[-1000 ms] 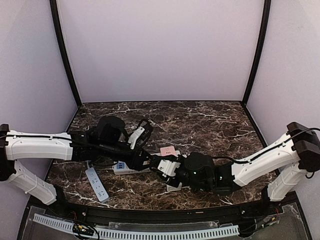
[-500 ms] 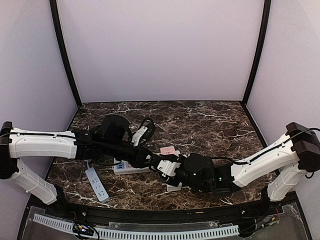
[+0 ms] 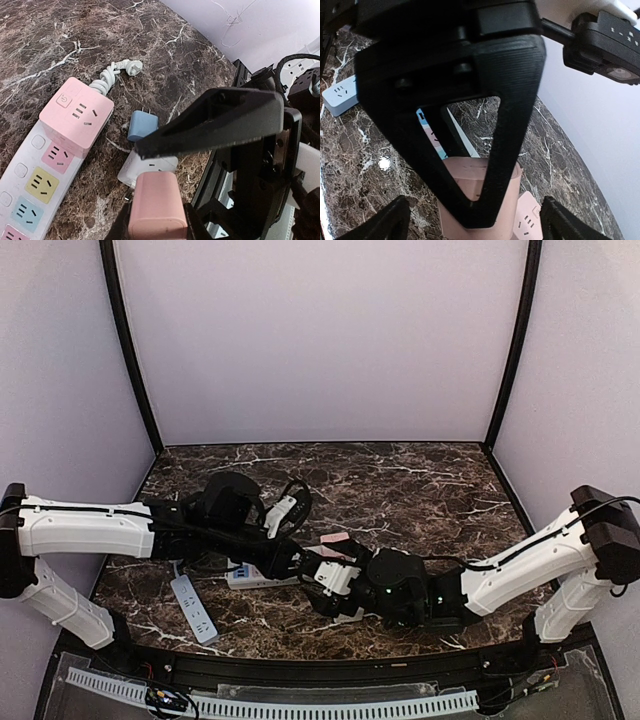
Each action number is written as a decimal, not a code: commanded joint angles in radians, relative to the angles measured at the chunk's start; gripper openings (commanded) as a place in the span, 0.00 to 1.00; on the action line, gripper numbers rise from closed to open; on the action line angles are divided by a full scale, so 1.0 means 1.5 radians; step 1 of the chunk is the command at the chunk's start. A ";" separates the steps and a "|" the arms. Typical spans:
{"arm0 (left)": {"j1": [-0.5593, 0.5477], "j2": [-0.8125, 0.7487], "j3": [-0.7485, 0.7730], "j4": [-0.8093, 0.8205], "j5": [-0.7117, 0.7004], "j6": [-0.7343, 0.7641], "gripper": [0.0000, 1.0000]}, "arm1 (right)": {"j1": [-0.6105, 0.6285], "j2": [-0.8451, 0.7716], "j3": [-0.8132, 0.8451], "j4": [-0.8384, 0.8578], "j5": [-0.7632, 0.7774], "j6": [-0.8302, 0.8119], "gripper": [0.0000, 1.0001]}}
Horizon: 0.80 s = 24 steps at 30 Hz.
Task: Insert the plug
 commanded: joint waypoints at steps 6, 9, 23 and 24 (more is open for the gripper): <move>-0.004 -0.038 0.031 -0.101 -0.056 0.057 0.01 | -0.023 -0.025 -0.021 0.006 -0.021 0.035 0.99; -0.003 -0.050 0.047 -0.131 -0.076 0.073 0.01 | -0.044 -0.038 -0.021 -0.006 -0.036 0.057 0.99; -0.004 -0.054 0.126 -0.263 -0.183 0.197 0.01 | -0.128 -0.159 -0.067 -0.041 -0.159 0.214 0.99; -0.004 -0.052 0.135 -0.267 -0.185 0.213 0.01 | -0.129 -0.163 -0.067 -0.049 -0.149 0.217 0.99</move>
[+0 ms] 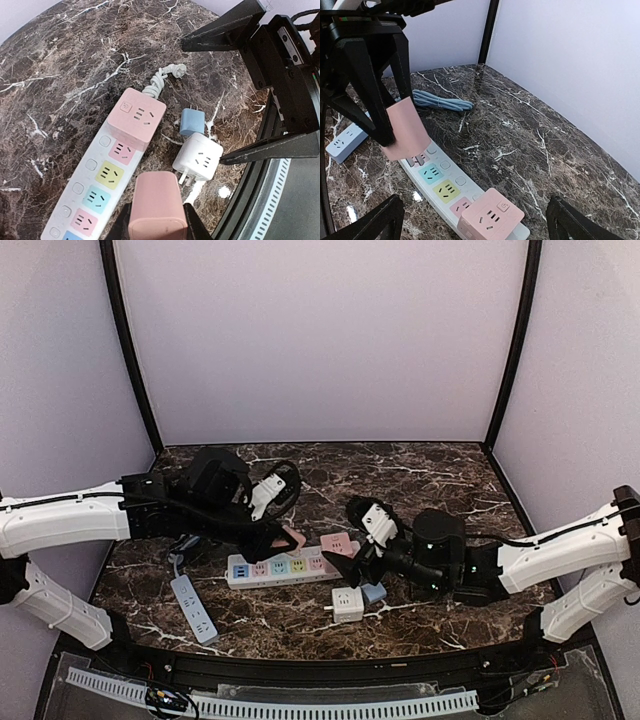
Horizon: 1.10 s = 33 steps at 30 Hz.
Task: Insert the plug
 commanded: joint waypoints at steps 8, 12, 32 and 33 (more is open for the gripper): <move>-0.003 0.028 0.073 -0.080 -0.085 0.195 0.01 | -0.022 -0.037 -0.010 -0.022 0.092 0.186 0.99; -0.003 0.077 0.119 -0.128 -0.094 0.261 0.01 | -0.021 -0.003 -0.002 -0.020 0.073 0.303 0.99; 0.008 0.288 0.295 -0.345 -0.085 0.439 0.01 | -0.021 -0.306 -0.083 -0.088 0.029 0.426 0.99; 0.008 0.306 0.315 -0.355 -0.077 0.441 0.01 | -0.021 -0.311 -0.074 -0.114 0.047 0.427 0.99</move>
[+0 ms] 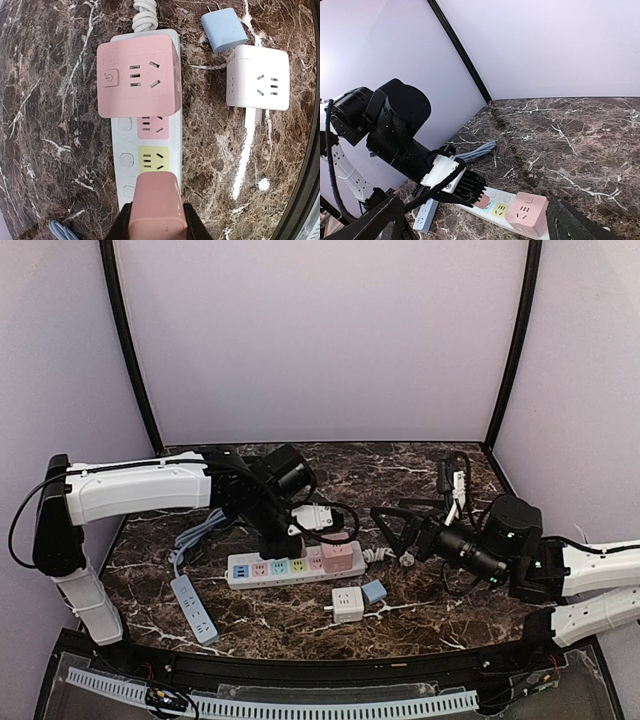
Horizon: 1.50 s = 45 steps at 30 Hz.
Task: Insert the plug
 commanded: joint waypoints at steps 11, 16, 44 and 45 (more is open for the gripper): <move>0.027 0.085 0.085 -0.079 0.078 0.027 0.01 | -0.003 -0.036 -0.002 -0.074 0.077 0.012 0.99; 0.035 0.104 0.081 -0.069 0.072 0.033 0.01 | -0.004 -0.044 -0.007 -0.075 0.087 0.011 0.99; 0.070 0.183 0.109 -0.066 0.062 0.069 0.01 | -0.004 -0.025 -0.005 -0.067 0.074 -0.002 0.99; 0.070 0.184 0.110 -0.065 0.061 0.069 0.01 | -0.004 -0.024 -0.004 -0.066 0.075 -0.002 0.99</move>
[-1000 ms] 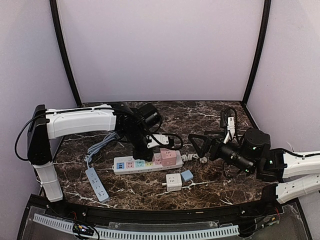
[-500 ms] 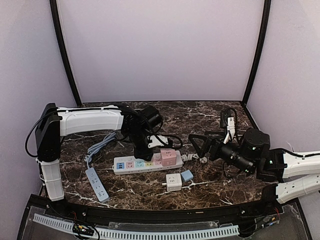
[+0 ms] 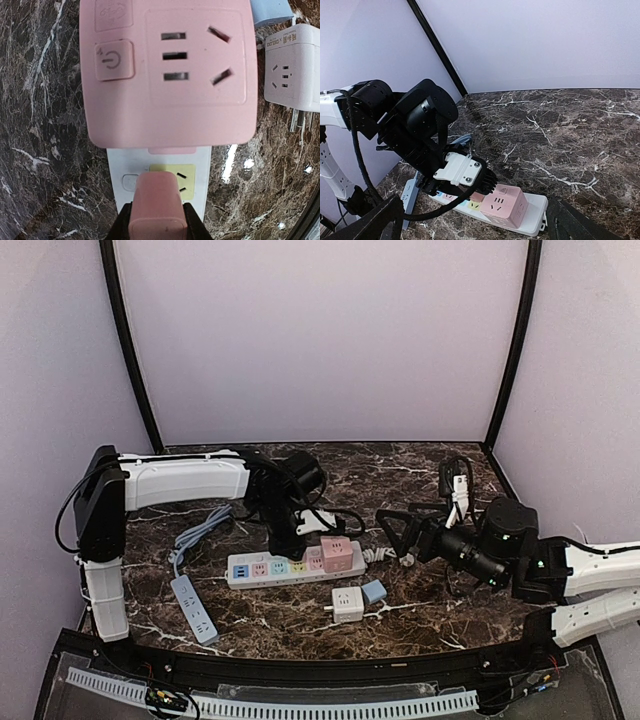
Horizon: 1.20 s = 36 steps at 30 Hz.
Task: Insert the plug
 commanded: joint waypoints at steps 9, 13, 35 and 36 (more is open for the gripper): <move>0.002 0.019 0.010 -0.011 0.016 0.012 0.01 | -0.004 0.010 0.005 0.017 0.000 -0.008 0.99; 0.002 0.019 0.011 -0.015 0.026 0.012 0.01 | -0.003 0.012 0.006 0.018 -0.001 -0.009 0.99; -0.005 0.012 -0.009 -0.043 -0.050 -0.002 0.01 | -0.003 0.018 0.006 0.022 -0.009 -0.013 0.98; -0.005 0.010 -0.012 -0.040 -0.051 -0.003 0.01 | -0.003 0.018 0.006 0.022 -0.010 -0.013 0.99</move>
